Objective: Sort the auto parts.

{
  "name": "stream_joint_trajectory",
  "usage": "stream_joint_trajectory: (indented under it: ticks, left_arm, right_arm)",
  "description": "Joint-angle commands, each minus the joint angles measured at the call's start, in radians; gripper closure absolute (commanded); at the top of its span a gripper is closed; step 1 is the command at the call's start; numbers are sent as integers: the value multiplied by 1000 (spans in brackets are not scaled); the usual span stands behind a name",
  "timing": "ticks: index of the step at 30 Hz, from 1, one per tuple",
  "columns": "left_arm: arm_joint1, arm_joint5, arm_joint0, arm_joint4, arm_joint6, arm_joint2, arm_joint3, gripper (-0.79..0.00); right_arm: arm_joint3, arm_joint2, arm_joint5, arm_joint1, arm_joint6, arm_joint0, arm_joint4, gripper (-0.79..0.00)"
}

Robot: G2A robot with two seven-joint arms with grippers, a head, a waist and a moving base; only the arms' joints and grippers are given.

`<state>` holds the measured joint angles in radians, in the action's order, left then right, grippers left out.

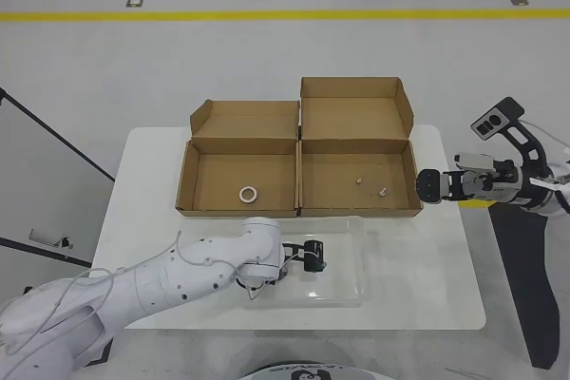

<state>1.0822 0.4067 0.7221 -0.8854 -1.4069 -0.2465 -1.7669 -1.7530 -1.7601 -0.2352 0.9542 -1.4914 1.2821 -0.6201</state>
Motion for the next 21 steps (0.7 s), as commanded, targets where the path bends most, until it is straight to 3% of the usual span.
stream_joint_trajectory:
  ticks: [1, 11, 21]
  left_arm:
    - [-5, -3, 2, 5, -9, -13, -19, 0]
    - [-52, -34, -15, 36, -40, -59, -161, 0]
    - [-127, 11, 10, 166, 6, -214, -317, 0]
  right_arm:
    - [0, 0, 0, 0, 0, 0, 0, -785]
    - [0, 0, 0, 0, 0, 0, 0, -785]
    - [0, 0, 0, 0, 0, 0, 0, -785]
